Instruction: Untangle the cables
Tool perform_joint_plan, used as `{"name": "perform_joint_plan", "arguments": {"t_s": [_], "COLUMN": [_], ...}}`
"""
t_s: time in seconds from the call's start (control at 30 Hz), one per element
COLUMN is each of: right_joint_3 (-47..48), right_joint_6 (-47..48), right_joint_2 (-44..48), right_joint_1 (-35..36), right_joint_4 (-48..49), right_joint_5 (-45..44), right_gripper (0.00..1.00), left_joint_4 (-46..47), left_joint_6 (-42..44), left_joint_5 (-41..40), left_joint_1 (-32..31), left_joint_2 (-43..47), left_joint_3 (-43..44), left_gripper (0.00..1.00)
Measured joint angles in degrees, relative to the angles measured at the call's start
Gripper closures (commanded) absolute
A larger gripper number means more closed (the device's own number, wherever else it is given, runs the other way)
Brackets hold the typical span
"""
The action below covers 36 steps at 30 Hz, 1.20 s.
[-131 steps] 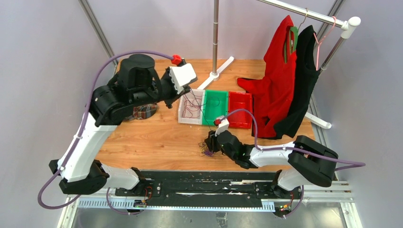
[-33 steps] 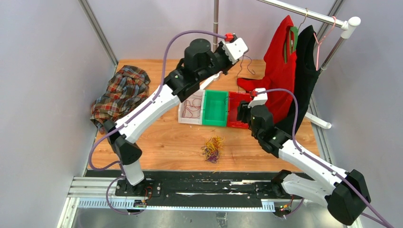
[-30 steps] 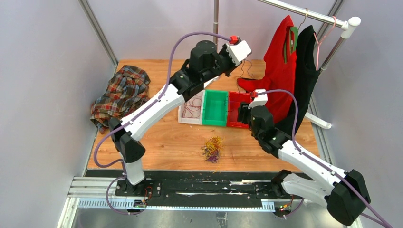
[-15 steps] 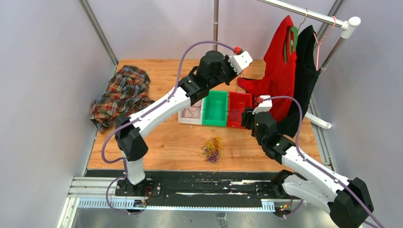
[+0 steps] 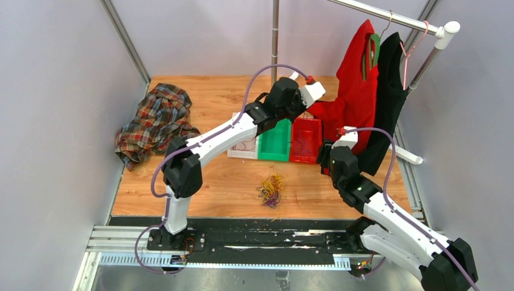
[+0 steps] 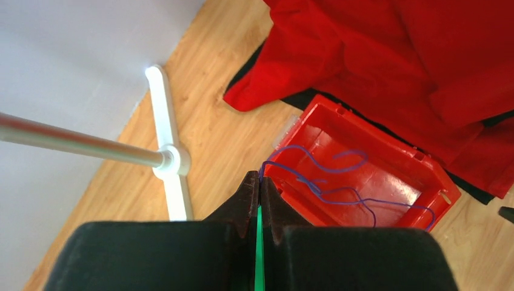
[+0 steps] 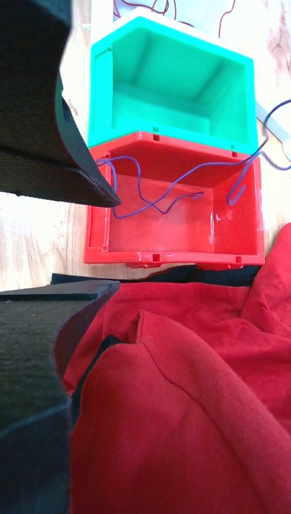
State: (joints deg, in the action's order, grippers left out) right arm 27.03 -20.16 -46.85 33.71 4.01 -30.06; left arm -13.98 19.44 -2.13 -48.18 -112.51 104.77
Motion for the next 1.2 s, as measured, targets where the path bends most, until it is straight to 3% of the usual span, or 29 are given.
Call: {"name": "perform_joint_plan", "arguments": {"t_s": [0.7,0.87,1.03,1.2], "right_joint_3": [-2.16,-2.14,-2.14,-1.92], "right_joint_6": [-0.87,-0.90,-0.90,-1.05], "right_joint_2": [3.41,3.48,3.52,3.69], "right_joint_1": [-1.40,-1.57,-1.64,-1.64], "right_joint_4": [-0.55,-1.62,-2.56,-2.89], "right_joint_5": [0.22,0.94,1.81,3.08], "right_gripper": [0.56,0.56,0.54,0.53], "left_joint_4": [-9.35,-10.49,-14.58,-21.70], "left_joint_6": [-0.46,-1.29,-2.45,-2.80], "left_joint_5": [0.48,0.83,2.12,6.54], "left_joint_1": [-1.57,-2.19,-1.62,0.46], "left_joint_2": [-13.57,-16.06,-16.83,-14.95], "left_joint_3": [8.74,10.82,12.90,12.83], "left_gripper": [1.00,0.82,0.47,0.22]}}
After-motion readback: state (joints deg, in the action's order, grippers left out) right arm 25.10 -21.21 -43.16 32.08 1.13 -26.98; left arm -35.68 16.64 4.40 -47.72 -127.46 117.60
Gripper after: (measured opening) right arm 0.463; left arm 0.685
